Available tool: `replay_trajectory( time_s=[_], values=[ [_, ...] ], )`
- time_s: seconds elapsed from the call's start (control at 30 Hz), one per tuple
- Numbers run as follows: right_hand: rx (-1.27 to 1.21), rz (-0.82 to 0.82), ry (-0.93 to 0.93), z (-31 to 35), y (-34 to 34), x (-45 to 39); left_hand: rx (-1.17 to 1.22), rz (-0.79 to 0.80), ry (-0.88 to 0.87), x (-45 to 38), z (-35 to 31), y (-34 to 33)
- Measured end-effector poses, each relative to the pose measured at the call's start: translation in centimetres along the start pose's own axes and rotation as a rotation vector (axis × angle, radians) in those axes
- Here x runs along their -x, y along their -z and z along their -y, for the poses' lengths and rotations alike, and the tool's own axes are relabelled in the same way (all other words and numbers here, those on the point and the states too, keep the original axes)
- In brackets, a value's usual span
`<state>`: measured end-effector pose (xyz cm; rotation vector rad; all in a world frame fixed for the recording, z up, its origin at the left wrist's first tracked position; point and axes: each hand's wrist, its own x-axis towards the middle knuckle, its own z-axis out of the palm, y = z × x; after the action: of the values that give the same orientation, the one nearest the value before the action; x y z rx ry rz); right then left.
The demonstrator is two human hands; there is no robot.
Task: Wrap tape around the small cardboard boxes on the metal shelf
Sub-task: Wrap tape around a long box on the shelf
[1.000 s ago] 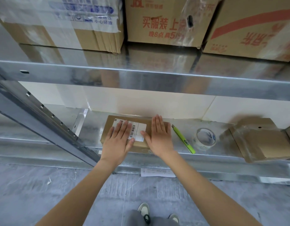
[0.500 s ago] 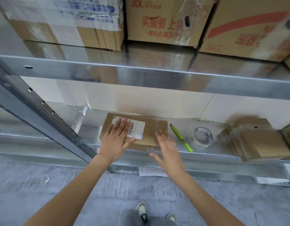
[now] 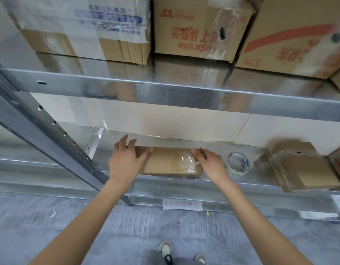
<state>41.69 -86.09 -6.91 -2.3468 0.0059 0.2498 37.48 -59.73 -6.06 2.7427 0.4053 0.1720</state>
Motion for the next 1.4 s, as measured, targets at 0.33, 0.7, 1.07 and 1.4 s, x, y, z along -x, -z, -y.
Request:
replay_trajectory(
  time_s=[0.33,0.7,1.07,1.4],
  values=[
    [0.478,0.025,0.184,6.3,-2.3,-3.1,-0.129,0.154,-0.001,-4.2,-0.2,-2.2],
    [0.729,-0.016,0.267,2.6,-4.5,6.3,-0.167,0.124,-0.037,-4.0,-0.2,-2.5],
    [-0.318,-0.047,-0.107,2.5,-1.5,3.4,0.557,-0.055,0.255,-2.2,1.8,0.2],
    [-0.620,0.030,-0.306,0.6,-1.1,6.8,0.923,0.182,0.527,4.1,0.7,0.1]
  ],
)
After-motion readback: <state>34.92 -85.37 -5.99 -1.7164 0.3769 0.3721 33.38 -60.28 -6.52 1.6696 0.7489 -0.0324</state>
